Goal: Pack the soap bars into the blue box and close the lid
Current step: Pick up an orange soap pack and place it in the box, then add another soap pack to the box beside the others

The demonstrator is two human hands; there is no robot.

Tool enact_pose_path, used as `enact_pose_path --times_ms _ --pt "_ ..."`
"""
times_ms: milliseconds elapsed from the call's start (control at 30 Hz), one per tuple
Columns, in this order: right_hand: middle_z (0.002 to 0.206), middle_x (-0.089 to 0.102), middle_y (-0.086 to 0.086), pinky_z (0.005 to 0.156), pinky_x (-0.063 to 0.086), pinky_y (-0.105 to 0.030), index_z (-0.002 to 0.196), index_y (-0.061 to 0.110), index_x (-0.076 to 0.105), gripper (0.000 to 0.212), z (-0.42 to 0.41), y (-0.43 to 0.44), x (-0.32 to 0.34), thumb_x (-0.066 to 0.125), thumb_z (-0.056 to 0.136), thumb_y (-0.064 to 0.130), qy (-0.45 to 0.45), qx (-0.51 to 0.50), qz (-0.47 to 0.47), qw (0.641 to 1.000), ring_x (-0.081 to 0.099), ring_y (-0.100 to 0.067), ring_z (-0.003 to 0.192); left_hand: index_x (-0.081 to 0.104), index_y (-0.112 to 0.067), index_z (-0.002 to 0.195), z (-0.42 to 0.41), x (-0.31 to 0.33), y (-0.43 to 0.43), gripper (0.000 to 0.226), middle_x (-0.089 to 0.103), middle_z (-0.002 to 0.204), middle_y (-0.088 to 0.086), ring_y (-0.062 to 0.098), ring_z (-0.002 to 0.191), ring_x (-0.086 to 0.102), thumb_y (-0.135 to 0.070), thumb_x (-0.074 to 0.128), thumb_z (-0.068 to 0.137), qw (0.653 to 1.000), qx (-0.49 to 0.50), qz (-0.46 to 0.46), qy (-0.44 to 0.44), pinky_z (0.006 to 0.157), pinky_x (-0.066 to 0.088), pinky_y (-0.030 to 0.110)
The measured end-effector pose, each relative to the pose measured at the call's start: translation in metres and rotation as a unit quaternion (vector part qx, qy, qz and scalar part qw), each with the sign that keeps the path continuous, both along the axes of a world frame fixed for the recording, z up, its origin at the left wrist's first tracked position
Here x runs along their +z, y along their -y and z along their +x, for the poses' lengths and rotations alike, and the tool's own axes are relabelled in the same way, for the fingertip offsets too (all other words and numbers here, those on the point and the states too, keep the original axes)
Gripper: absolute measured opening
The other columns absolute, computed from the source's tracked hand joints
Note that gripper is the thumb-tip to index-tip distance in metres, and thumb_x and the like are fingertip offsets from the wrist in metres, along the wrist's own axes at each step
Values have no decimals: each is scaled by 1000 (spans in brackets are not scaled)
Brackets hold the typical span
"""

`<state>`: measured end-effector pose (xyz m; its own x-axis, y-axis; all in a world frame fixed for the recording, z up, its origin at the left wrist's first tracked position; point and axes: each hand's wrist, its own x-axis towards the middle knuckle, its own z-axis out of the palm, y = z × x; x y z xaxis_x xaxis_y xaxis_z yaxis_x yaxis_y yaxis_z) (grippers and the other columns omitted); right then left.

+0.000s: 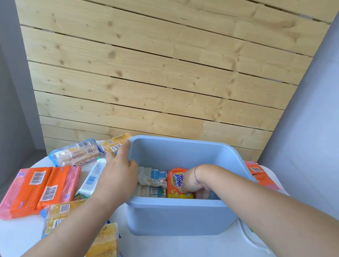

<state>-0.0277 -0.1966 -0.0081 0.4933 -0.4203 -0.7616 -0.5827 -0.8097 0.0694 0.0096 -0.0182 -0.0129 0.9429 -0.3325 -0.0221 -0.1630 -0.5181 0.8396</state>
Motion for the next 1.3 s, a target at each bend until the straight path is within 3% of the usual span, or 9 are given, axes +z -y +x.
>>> enact_pose_path --times_ms 100,167,267,367,500,600,700,867,1300 --pt "126 63 -19 100 48 -40 109 2 59 46 -8 -4 14 34 97 39 20 48 -33 998 64 -32 111 21 -32 146 -1 1 -2 57 32 135 13 27 87 41 -13 30 93 1000 -2 16 4 76 31 33" --pt "120 65 -19 91 52 -38 116 -2 57 46 -14 8 36 38 98 36 150 -5 41 988 65 -32 103 23 -33 145 2 2 -4 56 34 135 14 26 86 40 -14 31 92 1000 1 25 13 74 30 34" --pt "96 64 -11 64 51 -23 109 3 60 24 -47 49 90 42 97 15 449 -47 113 885 63 -19 83 26 -32 144 3 3 -2 57 37 134 15 29 81 47 -13 32 90 999 0 38 22 69 32 35" --pt "81 65 -6 56 51 -10 102 0 65 28 -104 100 117 38 92 -1 590 -76 50 802 59 -14 70 25 -31 144 1 2 -2 60 40 132 19 38 84 52 -10 31 87 999 2 46 26 69 38 38" --pt "113 66 -18 86 49 -28 111 5 63 41 -164 145 74 40 81 -14 433 -60 -78 896 60 -25 96 23 -31 145 1 1 -2 62 34 138 21 43 103 51 -10 30 88 998 5 61 35 80 42 43" --pt "132 50 -1 98 41 -23 138 14 40 60 -181 139 33 59 83 2 308 -35 -18 951 51 -19 121 24 -31 144 3 1 -1 61 37 136 21 44 107 50 -11 30 87 996 8 78 42 76 38 41" --pt "128 54 3 81 42 -3 129 25 41 56 -172 132 5 69 80 19 347 -81 62 932 55 -10 107 26 -32 142 4 1 0 58 37 134 17 42 102 51 -14 29 87 996 10 84 41 76 39 41" --pt "132 56 -4 100 45 -41 136 13 42 77 -142 133 -31 76 70 34 385 -109 -9 916 53 -26 118 27 -33 142 1 4 -1 55 34 134 16 44 109 50 -17 29 89 996 14 87 34 93 42 50" --pt "118 61 -12 80 44 -36 122 20 41 68 -143 133 75 72 66 42 545 -192 -227 784 59 -33 100 26 -27 143 0 5 -1 58 33 133 18 35 82 47 -10 29 88 996 3 83 28 73 37 37"
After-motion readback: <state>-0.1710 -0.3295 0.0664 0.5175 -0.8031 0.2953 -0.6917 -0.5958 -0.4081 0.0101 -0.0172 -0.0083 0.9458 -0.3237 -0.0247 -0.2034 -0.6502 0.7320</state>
